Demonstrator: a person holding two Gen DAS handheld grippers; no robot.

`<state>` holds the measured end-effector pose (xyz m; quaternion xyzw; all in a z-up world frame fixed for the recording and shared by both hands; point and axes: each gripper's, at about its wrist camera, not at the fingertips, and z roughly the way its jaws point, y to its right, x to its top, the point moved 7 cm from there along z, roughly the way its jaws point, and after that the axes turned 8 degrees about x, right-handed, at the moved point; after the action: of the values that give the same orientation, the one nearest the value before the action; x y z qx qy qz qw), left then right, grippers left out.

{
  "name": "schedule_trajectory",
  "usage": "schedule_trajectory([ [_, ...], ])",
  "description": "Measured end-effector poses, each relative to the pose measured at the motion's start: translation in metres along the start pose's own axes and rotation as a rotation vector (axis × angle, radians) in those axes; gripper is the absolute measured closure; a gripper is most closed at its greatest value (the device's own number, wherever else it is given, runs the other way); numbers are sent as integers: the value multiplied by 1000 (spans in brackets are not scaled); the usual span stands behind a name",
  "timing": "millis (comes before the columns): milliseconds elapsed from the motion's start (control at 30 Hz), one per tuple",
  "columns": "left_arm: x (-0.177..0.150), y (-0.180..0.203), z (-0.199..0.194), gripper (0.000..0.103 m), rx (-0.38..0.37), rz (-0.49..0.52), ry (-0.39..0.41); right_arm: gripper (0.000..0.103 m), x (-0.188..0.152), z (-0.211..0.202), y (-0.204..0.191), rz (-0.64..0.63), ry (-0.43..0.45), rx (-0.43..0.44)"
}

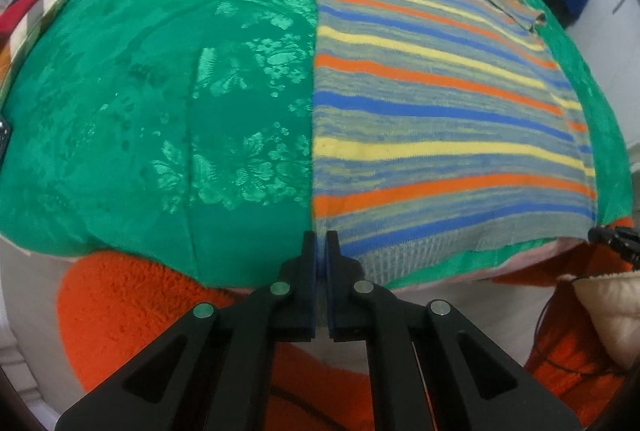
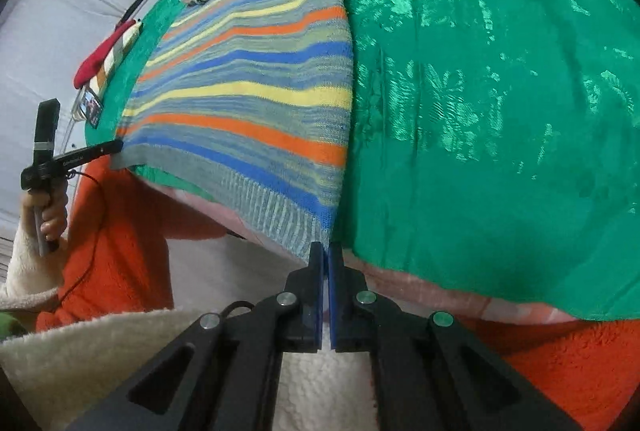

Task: Fold small clothes
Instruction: 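Lift and lay the sweater flat on the bedspread, holding the hem with both tools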

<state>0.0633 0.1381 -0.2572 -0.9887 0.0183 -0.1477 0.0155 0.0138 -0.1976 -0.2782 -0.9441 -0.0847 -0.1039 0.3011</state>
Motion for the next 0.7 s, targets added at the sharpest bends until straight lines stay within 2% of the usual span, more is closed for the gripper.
schedule_trajectory([
  [133, -11, -8, -20, 103, -15, -17, 17, 101, -2, -22, -5, -22, 16, -9],
  [267, -15, -11, -38, 103, -19, 10, 63, 101, 2, -60, -33, -102, 44, -15],
  [367, -10, 0, -16, 102, 8, 45, 37, 99, 5, -46, -38, -103, 18, 20],
  [400, -9, 4, -10, 99, 16, 55, 29, 99, 4, -40, -35, -87, 5, 28],
  [467, -10, 3, -9, 96, 37, 54, 20, 92, 2, -30, -25, -41, -13, 60],
  [533, -11, 0, -20, 75, 6, 37, 47, 86, 10, -43, -16, -17, 31, 82],
  [567, -11, -4, -26, 49, -9, 21, 65, 82, 19, -53, -11, -10, 71, 85],
  [600, -9, -7, -30, 33, -18, 1, 87, 79, 35, -66, -5, -3, 122, 80],
  [633, -4, -11, -34, 32, -23, -22, 115, 69, 50, -75, 1, 3, 166, 77],
  [667, -2, -12, -33, 32, -22, -28, 119, 54, 74, -83, 9, 15, 228, 79],
  [700, 3, -11, -31, 32, -21, -31, 120, 48, 94, -85, 14, 26, 265, 88],
])
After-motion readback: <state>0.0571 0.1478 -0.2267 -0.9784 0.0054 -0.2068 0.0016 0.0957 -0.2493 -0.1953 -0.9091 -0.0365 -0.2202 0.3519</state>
